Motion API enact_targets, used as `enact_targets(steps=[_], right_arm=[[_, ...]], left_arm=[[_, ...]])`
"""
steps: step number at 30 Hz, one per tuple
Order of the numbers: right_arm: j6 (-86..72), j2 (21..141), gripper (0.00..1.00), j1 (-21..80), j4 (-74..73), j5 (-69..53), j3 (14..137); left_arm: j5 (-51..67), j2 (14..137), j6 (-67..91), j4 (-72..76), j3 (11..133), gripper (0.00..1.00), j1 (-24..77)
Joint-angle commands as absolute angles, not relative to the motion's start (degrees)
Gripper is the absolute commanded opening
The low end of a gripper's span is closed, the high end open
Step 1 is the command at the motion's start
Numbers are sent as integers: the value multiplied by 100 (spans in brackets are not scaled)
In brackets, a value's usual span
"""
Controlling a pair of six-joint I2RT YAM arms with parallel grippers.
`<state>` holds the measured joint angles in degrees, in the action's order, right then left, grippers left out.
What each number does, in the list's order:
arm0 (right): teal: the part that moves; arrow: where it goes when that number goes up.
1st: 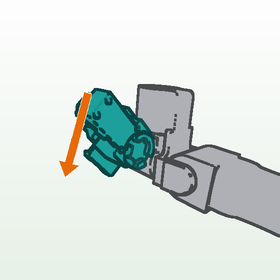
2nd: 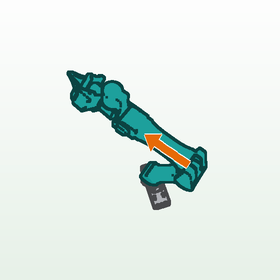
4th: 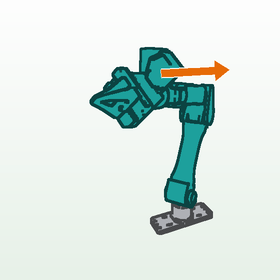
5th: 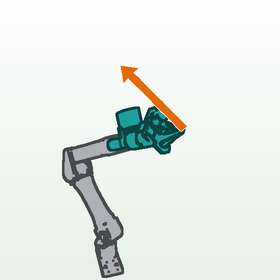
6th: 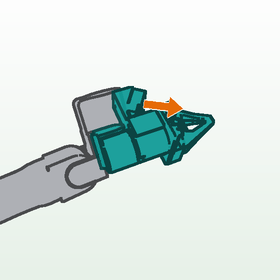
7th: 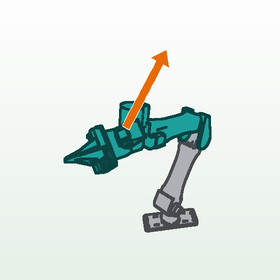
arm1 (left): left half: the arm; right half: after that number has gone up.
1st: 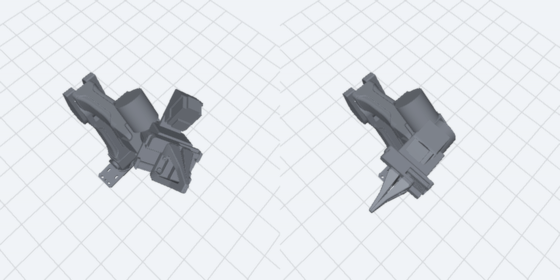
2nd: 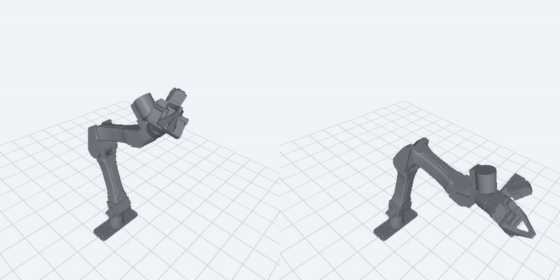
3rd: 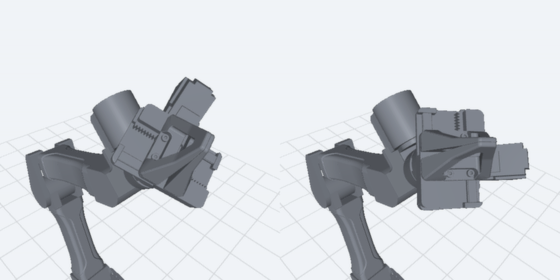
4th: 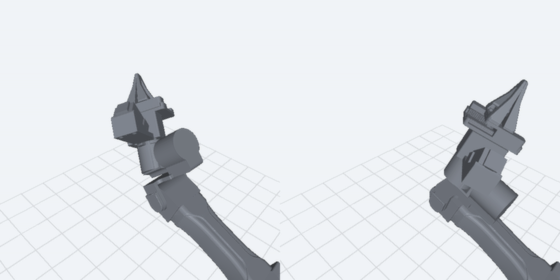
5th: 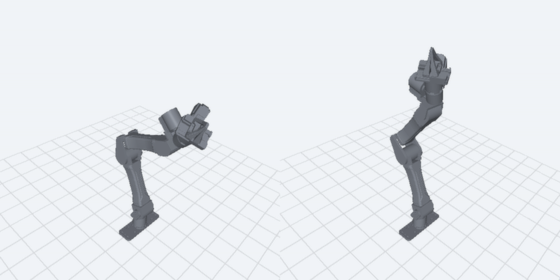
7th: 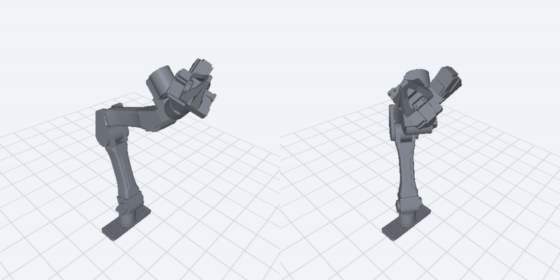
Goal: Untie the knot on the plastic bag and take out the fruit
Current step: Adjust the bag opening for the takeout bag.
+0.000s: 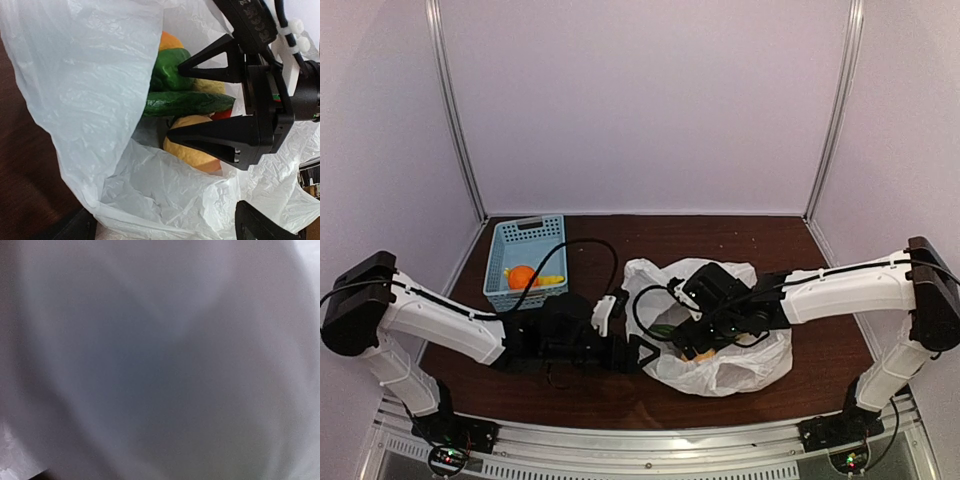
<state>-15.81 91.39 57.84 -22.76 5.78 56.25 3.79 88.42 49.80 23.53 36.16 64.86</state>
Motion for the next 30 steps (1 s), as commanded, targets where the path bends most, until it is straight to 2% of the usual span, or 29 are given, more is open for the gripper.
enact_targets(steps=[1, 6, 12, 15, 18, 22, 25, 30], right_arm=[[-1861, 9468, 91, 5748, -2029, 311, 5191], [-1938, 9651, 90, 5748, -1804, 518, 5168], [-1643, 9924, 90, 5761, -2007, 553, 5464], [-1489, 9779, 90, 5752, -2264, 473, 5438], [-1341, 9519, 89, 5757, -2488, 287, 5342], [-1290, 9248, 86, 5757, -2599, 185, 5168], [-1347, 9270, 78, 5760, -2498, 360, 5192], [-1517, 9351, 52, 5757, -2171, 439, 5431]], left_arm=[[580, 9183, 5183, 2555, 3920, 97, 6513], [543, 9393, 5219, 2218, 4045, 97, 6512], [553, 9575, 5253, 1977, 4170, 85, 6512], [576, 9674, 5246, 1884, 4225, 72, 6513], [568, 9708, 5240, 1838, 4227, 52, 6513], [619, 9777, 5192, 1839, 4274, 36, 6512], [704, 9848, 5127, 1844, 4357, 28, 6512], [737, 9852, 5036, 1798, 4421, 22, 6513]])
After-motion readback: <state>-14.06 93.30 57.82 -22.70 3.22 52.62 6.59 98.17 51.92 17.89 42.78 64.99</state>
